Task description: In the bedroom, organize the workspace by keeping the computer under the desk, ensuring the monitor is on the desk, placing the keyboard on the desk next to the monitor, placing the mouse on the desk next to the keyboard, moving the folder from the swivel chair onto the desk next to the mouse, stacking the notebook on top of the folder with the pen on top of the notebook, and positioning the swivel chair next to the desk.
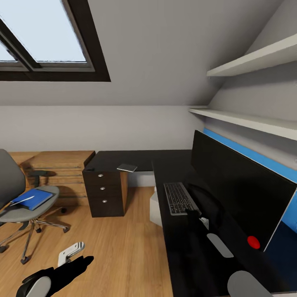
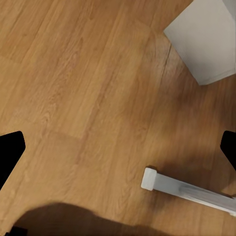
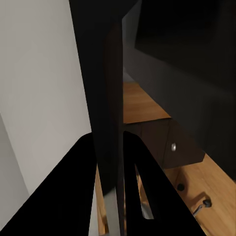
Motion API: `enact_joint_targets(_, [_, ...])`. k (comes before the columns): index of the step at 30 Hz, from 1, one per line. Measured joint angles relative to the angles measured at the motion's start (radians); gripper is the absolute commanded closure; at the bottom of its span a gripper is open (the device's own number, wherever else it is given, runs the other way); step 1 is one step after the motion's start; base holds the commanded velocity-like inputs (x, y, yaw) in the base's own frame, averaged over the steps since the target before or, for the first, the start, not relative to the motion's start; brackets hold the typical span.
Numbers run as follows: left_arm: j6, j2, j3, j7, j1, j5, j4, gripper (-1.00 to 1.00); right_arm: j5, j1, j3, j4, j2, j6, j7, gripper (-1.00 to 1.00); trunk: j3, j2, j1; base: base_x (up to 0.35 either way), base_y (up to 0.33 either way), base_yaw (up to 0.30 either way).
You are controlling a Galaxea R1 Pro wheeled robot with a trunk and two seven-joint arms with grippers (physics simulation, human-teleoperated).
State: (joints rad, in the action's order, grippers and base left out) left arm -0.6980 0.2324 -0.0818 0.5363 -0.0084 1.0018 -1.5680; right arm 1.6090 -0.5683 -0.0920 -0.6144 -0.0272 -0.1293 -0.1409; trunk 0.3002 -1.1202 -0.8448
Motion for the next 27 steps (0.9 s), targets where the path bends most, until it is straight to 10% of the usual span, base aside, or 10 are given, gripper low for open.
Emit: enact_joint_targets(27, [0.0, 0.0, 0.001, -0.002, 0.0, -0.001, 0.001, -1.0, -0.001, 0.0, 0.0, 0.0, -0.001, -0.001, 0.001, 1.0, 0.013, -0.028, -0.015, -0.003, -0.024, 0.0])
